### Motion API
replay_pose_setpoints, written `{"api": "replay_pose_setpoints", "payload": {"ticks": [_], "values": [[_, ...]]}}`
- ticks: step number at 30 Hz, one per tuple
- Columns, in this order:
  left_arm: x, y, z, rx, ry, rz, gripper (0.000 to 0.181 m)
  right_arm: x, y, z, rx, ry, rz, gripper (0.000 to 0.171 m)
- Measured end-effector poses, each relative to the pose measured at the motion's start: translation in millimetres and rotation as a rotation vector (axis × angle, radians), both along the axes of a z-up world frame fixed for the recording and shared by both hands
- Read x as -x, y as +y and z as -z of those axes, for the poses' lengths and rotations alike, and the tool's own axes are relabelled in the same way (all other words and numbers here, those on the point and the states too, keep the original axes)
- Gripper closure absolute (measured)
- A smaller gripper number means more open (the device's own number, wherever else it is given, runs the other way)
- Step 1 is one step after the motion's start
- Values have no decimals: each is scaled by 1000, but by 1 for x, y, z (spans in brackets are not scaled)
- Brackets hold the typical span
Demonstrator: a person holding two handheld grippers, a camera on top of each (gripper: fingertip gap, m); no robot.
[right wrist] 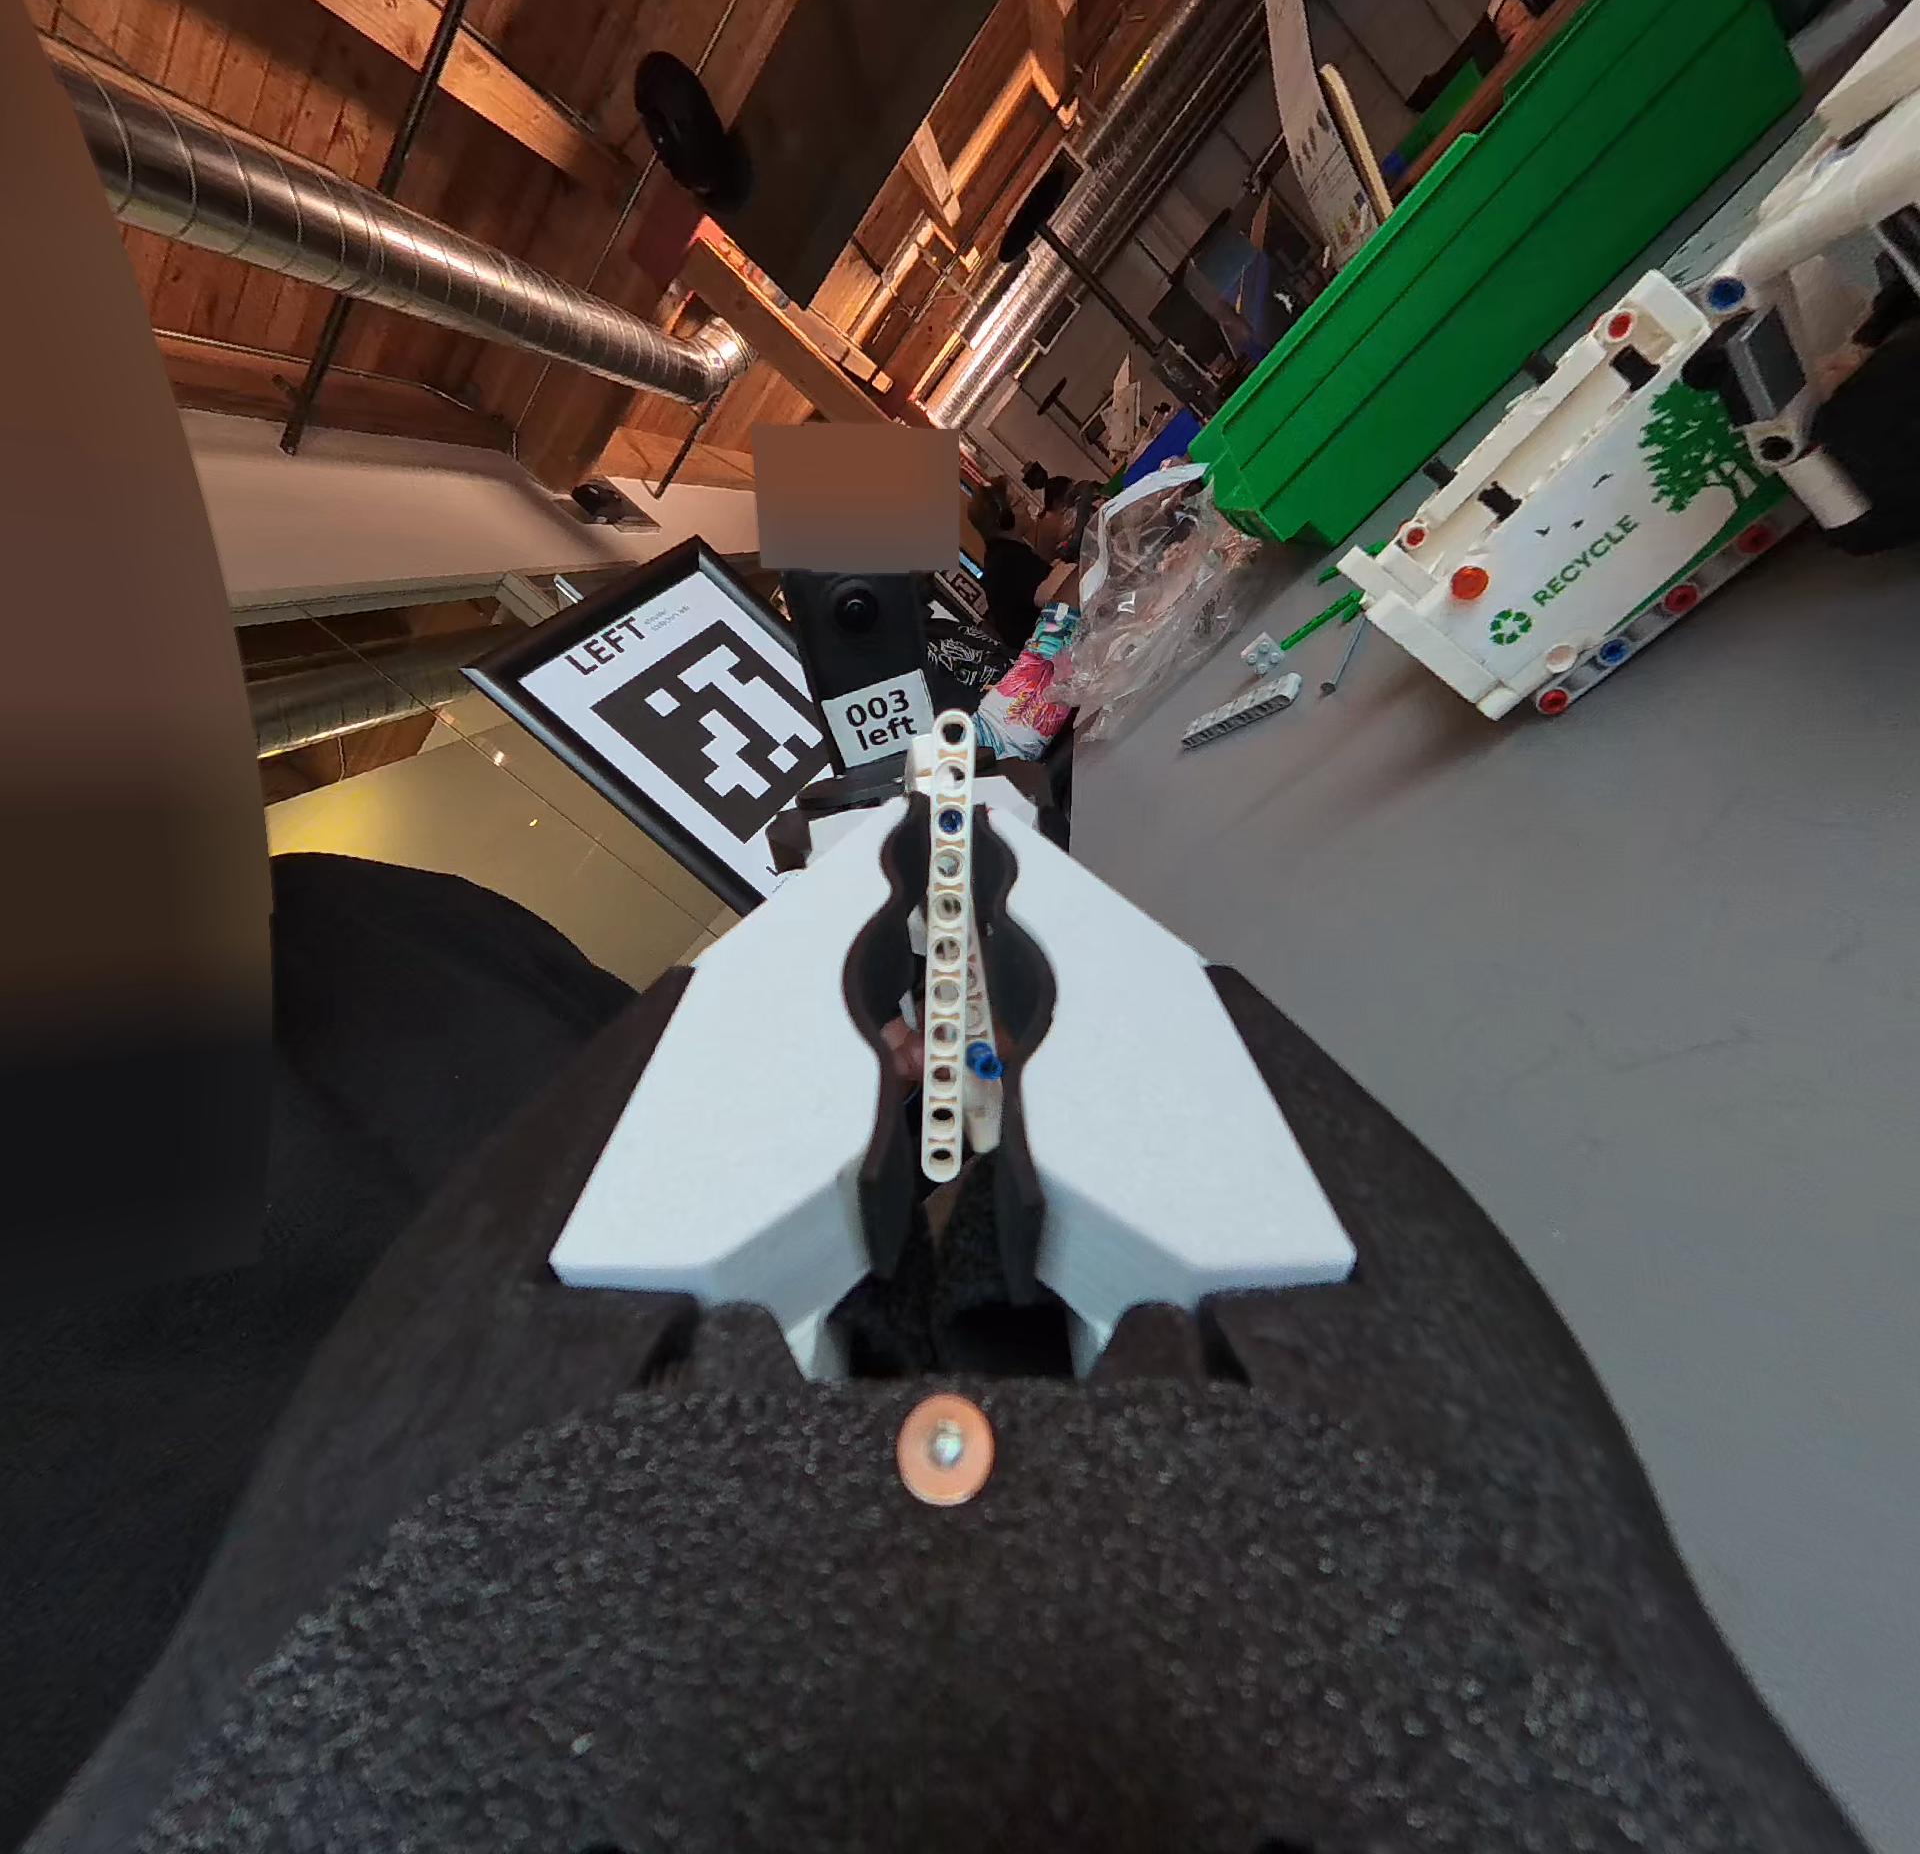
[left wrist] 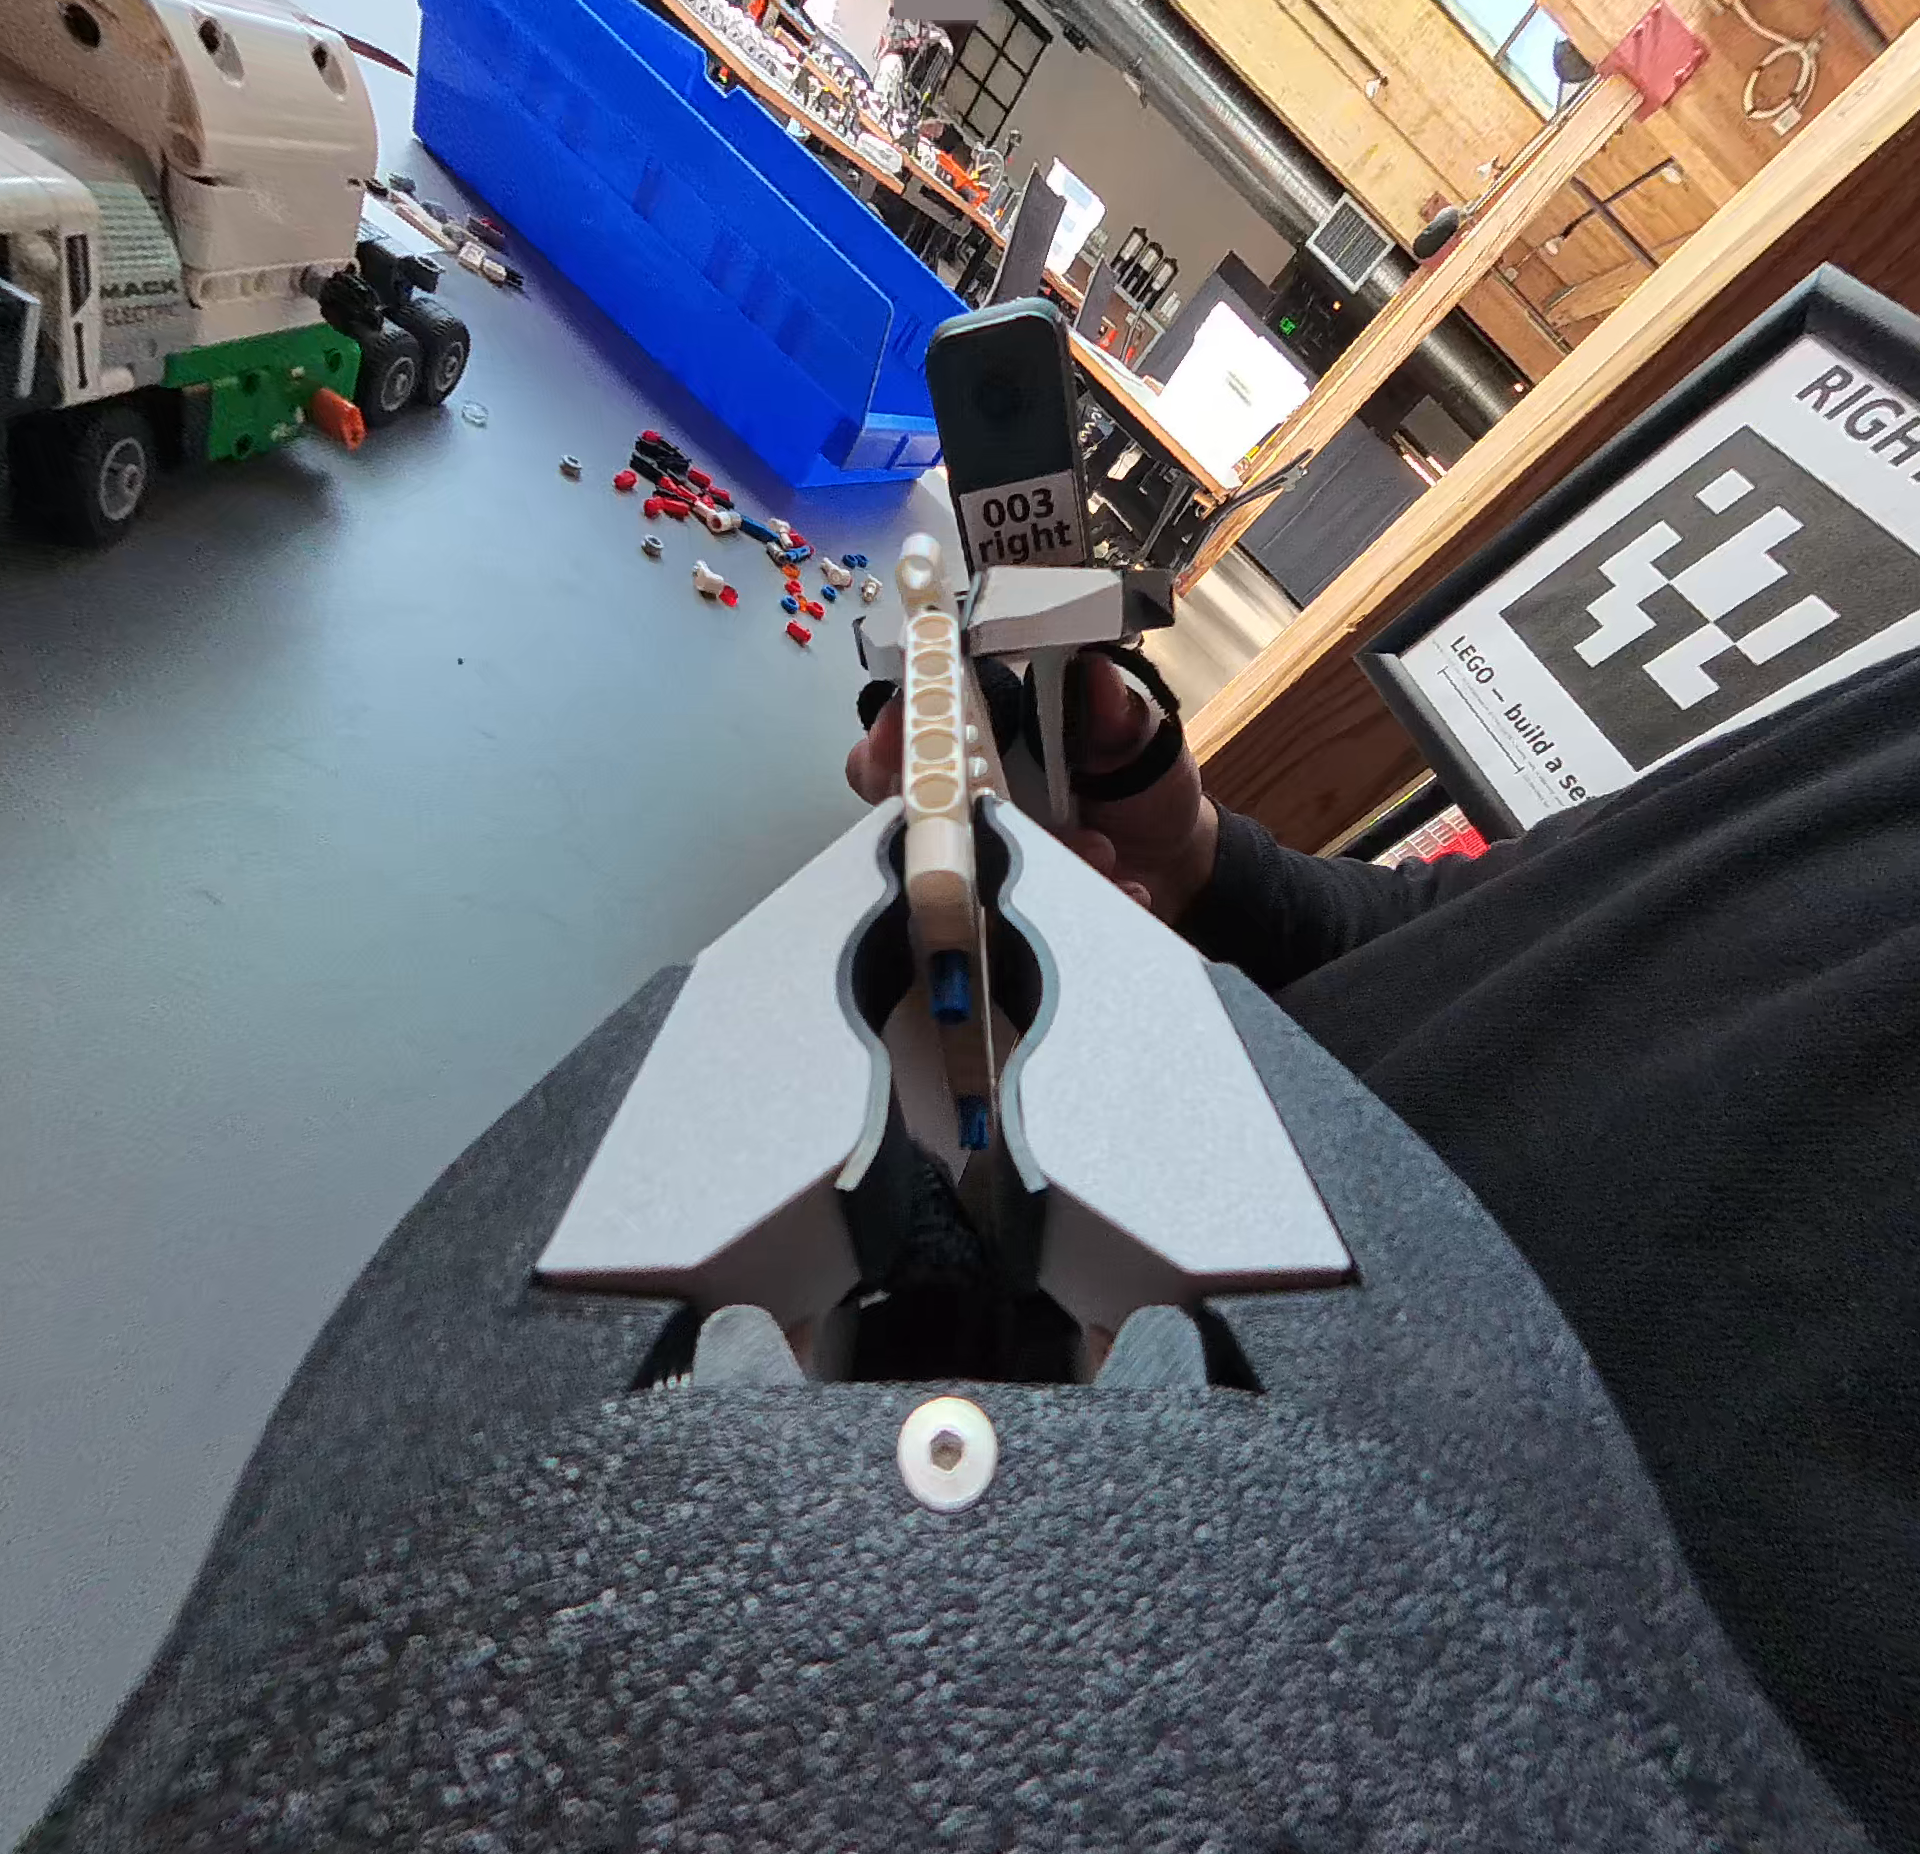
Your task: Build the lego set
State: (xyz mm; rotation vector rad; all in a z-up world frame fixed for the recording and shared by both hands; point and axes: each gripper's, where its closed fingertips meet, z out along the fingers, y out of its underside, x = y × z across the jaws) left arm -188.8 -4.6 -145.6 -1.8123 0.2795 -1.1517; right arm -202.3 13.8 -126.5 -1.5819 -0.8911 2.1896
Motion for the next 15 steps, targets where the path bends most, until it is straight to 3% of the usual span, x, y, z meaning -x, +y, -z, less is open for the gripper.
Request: {"api": "replay_pose_setpoints", "payload": {"ticks": [3, 7, 15], "values": [[4, 2, -7, -20, -41, -4, 176, 0, -3, 2, -13, -13, -20, 165], [3, 1, -4, -48, 41, 33, 176, 0, -6, 1, -29, 0, -26, 165], [1, 0, -3, 126, -160, 222, 176, 0, -5, 2, -51, 0, -46, 166]]}}
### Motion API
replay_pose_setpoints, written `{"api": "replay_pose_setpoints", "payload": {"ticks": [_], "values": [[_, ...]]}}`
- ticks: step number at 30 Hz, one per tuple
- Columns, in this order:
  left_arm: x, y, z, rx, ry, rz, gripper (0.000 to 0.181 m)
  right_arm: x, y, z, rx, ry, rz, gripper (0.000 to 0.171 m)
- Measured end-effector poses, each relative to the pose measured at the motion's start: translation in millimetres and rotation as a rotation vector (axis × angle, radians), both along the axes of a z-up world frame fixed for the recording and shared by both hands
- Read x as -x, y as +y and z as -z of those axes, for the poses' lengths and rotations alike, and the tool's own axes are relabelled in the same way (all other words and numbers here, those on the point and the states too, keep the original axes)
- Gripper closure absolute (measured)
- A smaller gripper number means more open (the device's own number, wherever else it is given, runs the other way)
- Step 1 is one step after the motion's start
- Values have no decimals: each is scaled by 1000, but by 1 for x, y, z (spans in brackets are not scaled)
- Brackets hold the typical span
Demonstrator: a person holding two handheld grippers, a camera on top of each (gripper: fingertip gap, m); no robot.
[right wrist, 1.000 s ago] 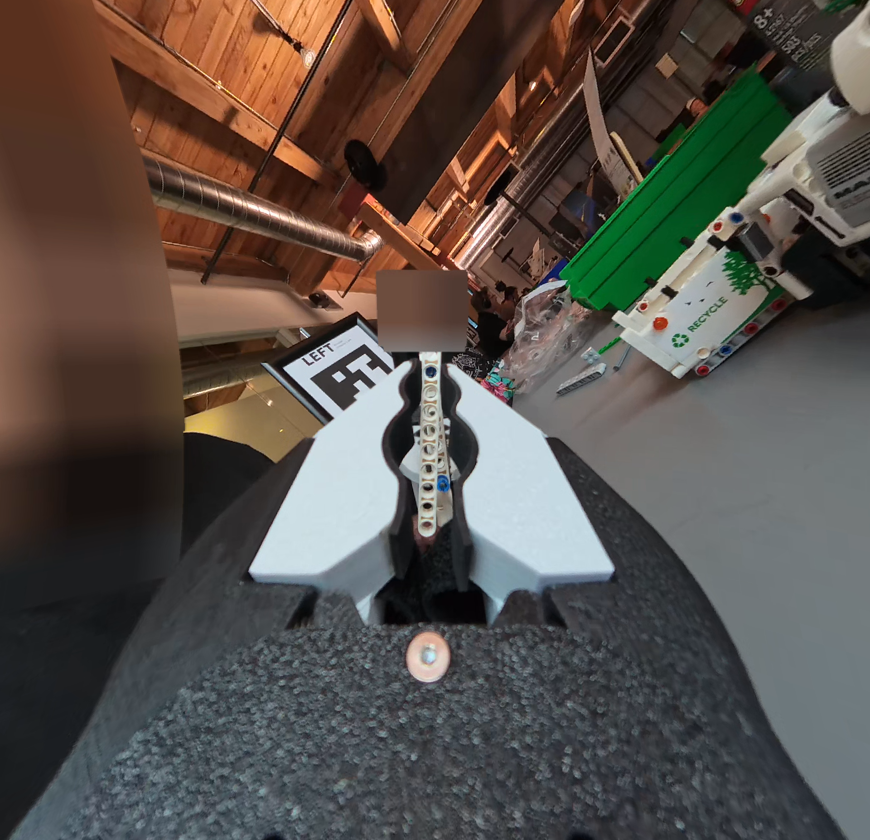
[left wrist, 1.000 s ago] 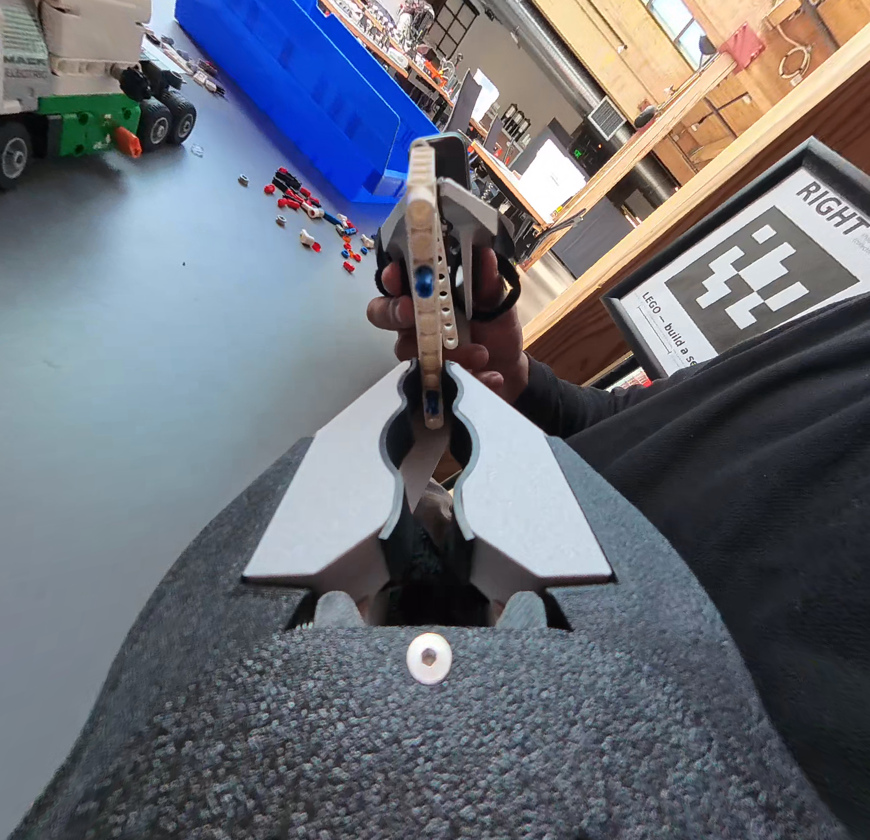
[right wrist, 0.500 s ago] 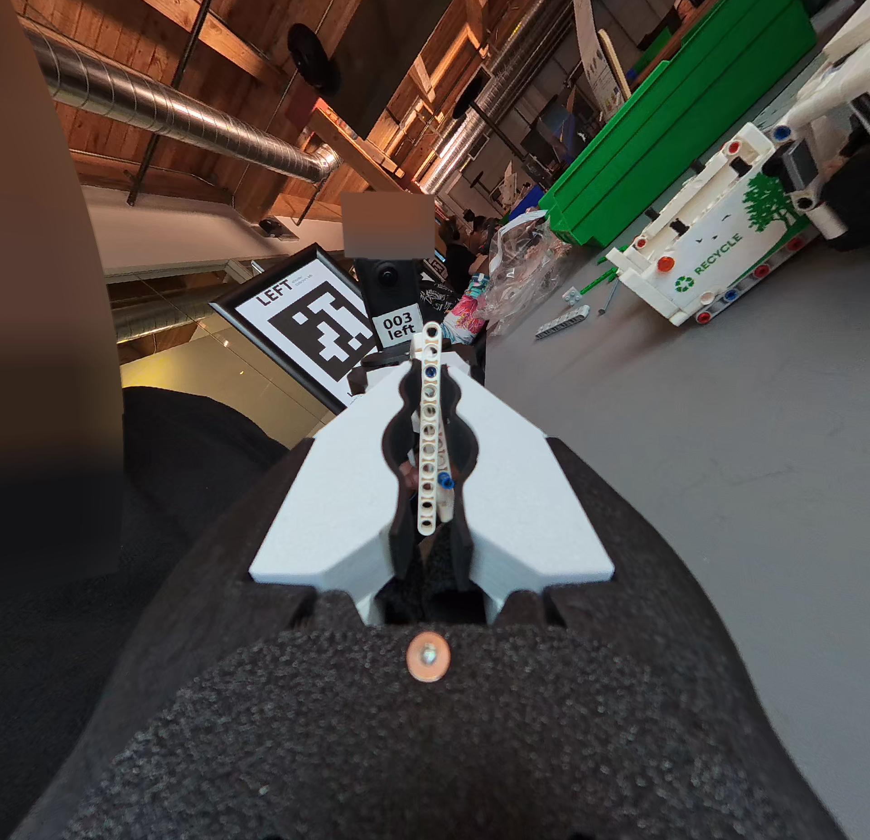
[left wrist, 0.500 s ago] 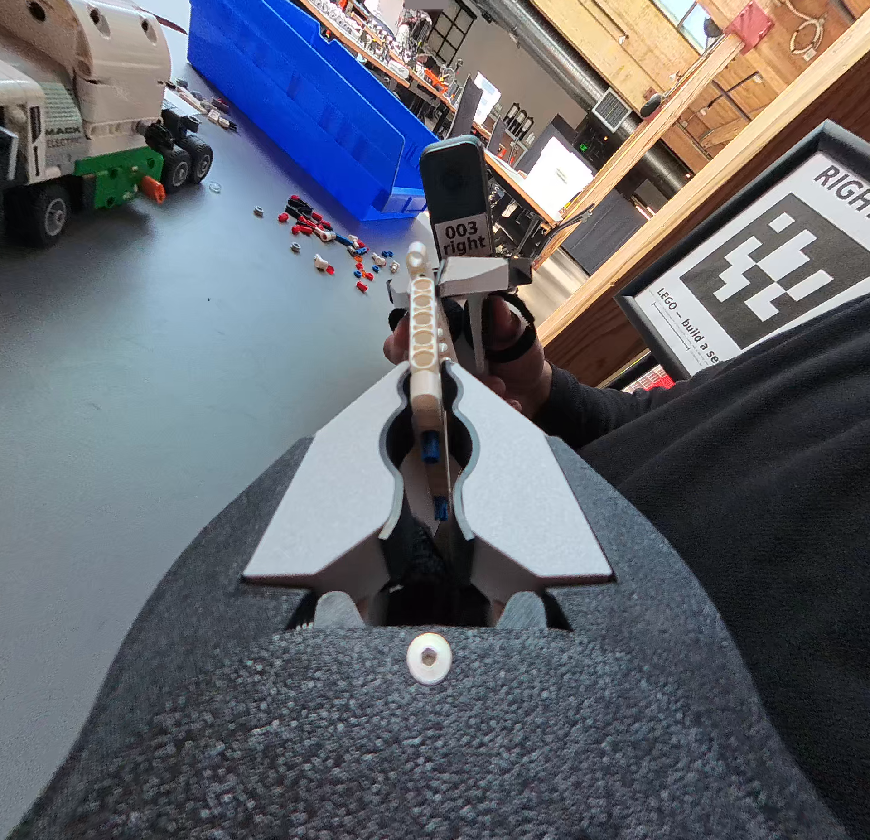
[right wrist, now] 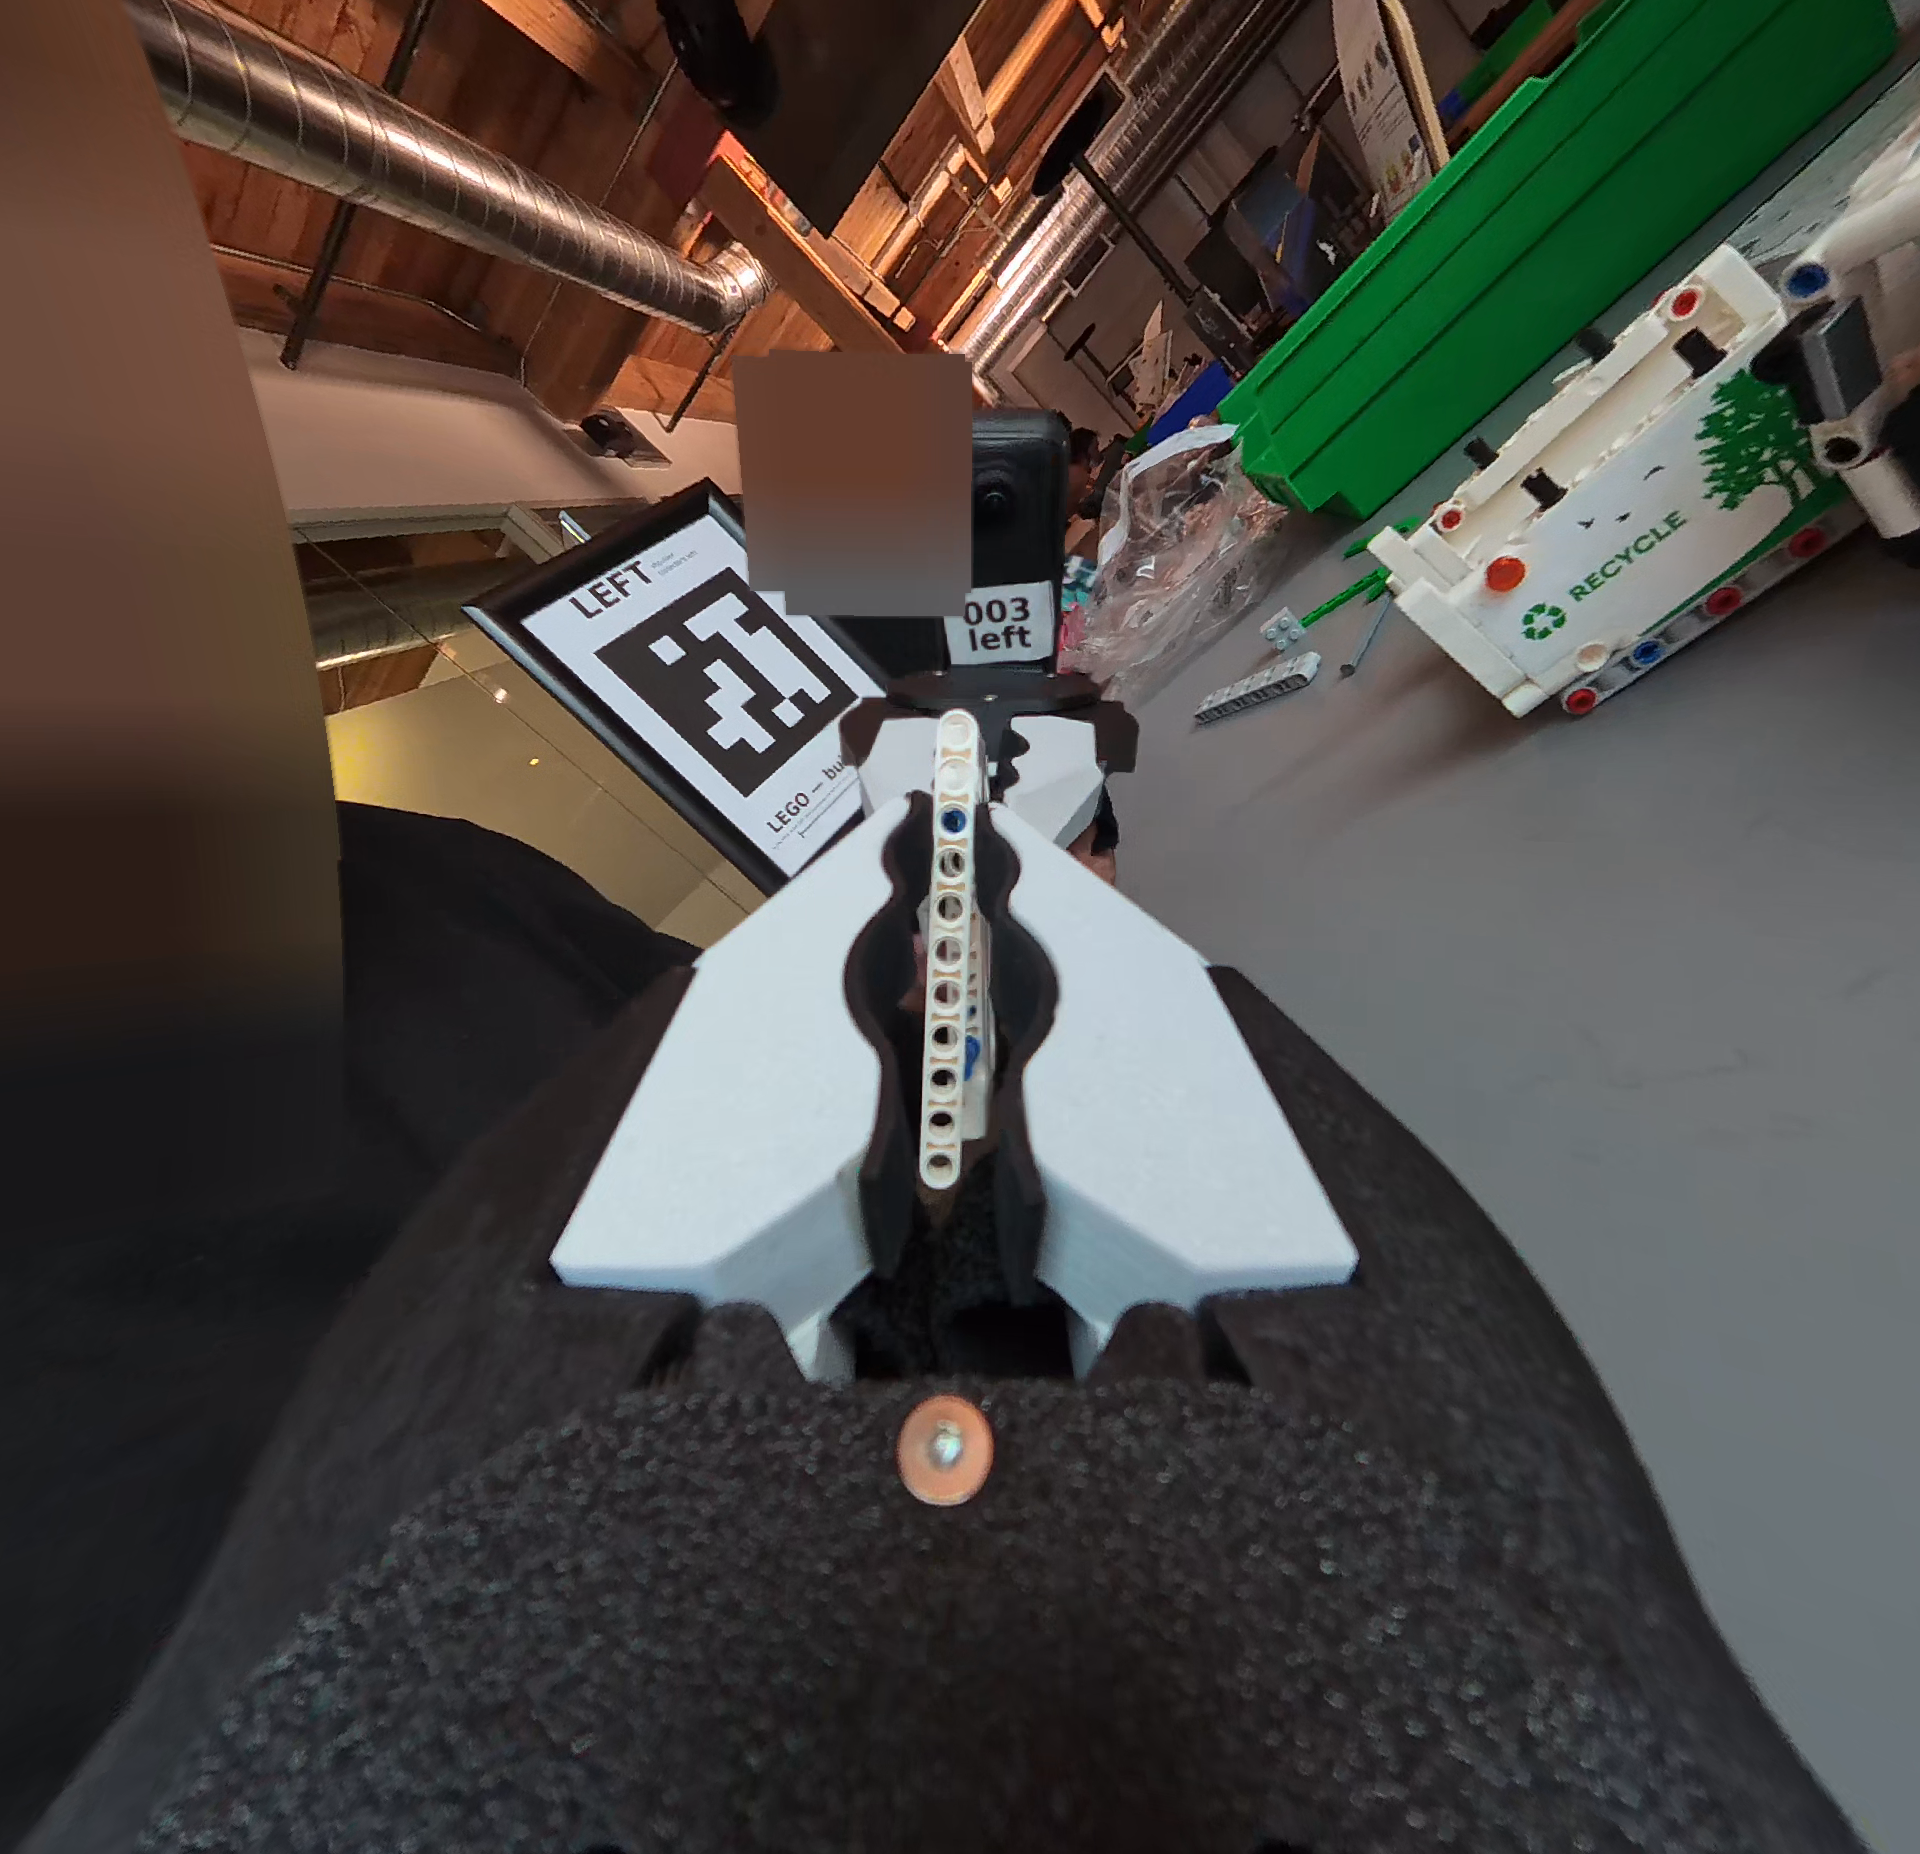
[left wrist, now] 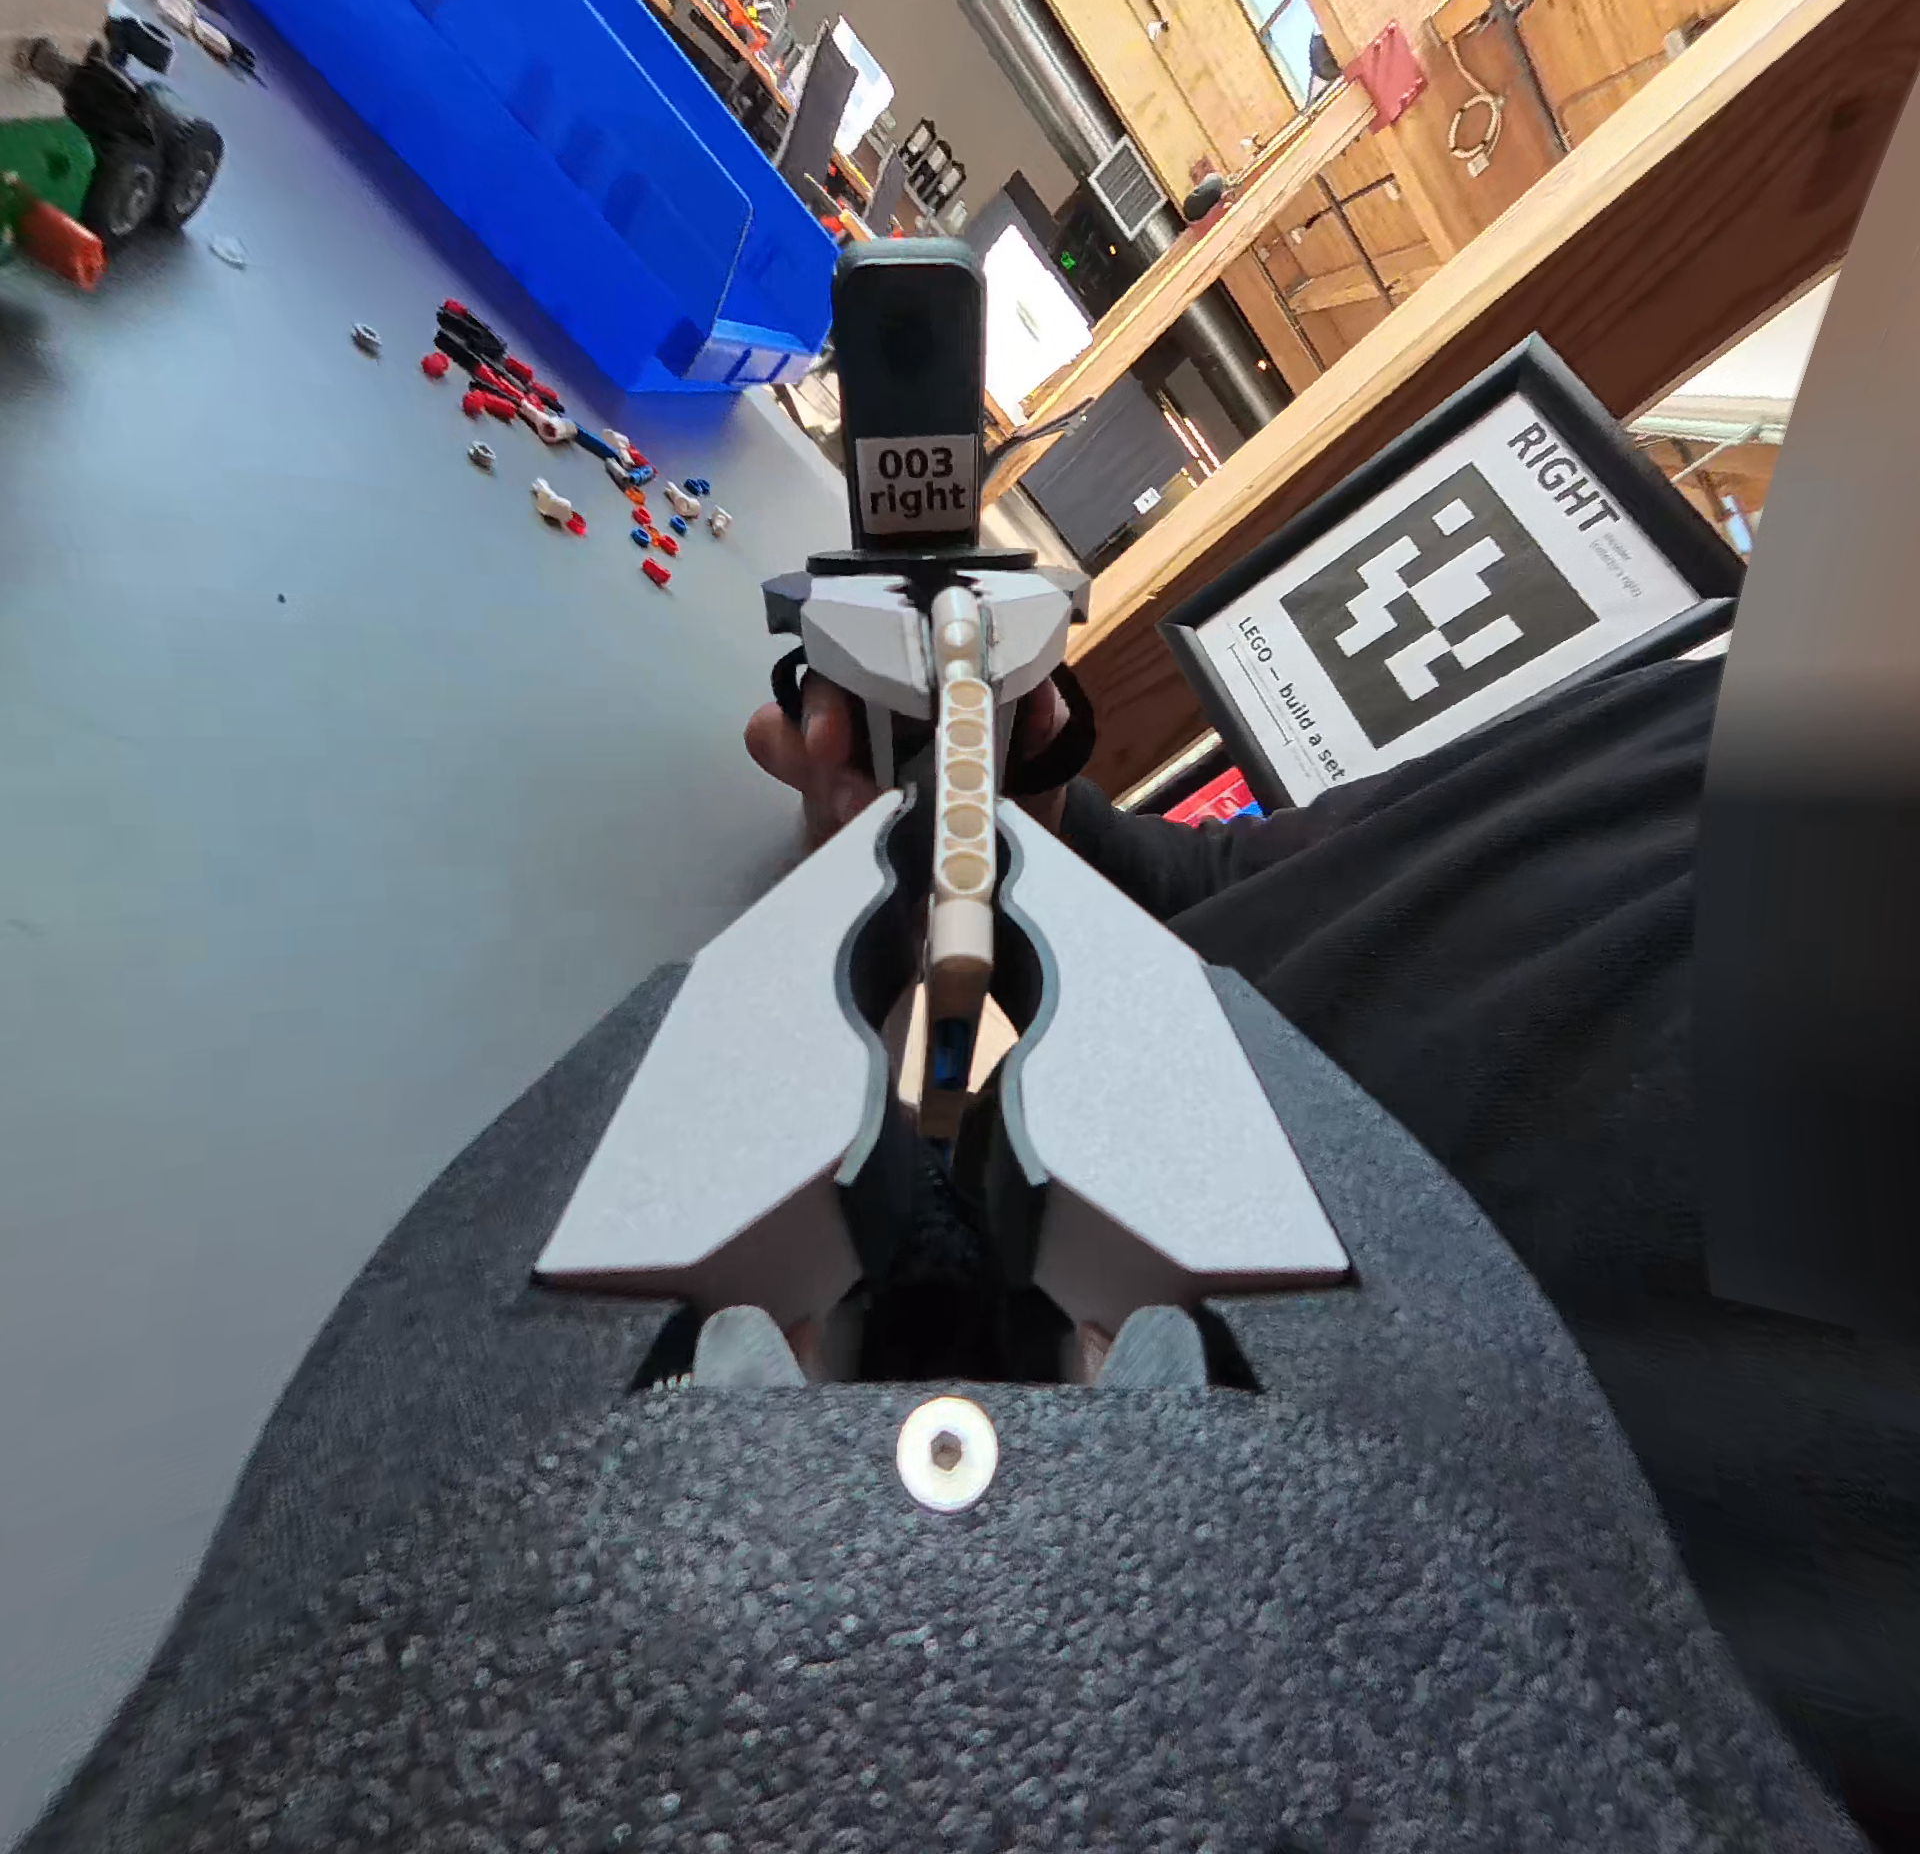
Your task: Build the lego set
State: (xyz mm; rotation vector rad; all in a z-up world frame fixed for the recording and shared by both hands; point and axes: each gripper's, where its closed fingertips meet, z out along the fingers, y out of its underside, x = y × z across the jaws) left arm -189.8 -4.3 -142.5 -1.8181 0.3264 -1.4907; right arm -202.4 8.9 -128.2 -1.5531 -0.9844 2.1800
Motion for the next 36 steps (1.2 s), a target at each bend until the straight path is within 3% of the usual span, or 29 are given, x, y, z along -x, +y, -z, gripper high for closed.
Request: {"api": "replay_pose_setpoints", "payload": {"ticks": [4, 9, 17, 25, 33, 36], "values": [[2, 2, 13, 2, 74, 44, 176, 3, 3, 13, -144, -90, 39, 166], [-2, 2, 19, -23, 110, 78, 176, 7, 2, 16, -107, -112, 28, 166], [0, -4, 36, -55, 237, 138, 177, 8, -8, 29, -58, -214, -127, 165], [-6, -4, 43, -4, 244, 197, 176, 9, -10, 42, -266, -261, -148, 166], [-6, -4, 41, -9, 226, 192, 176, 9, -9, 37, -201, -253, -157, 165], [-3, -2, 38, -13, 206, 177, 176, 0, -2, 29, -184, -213, -132, 149]]}}
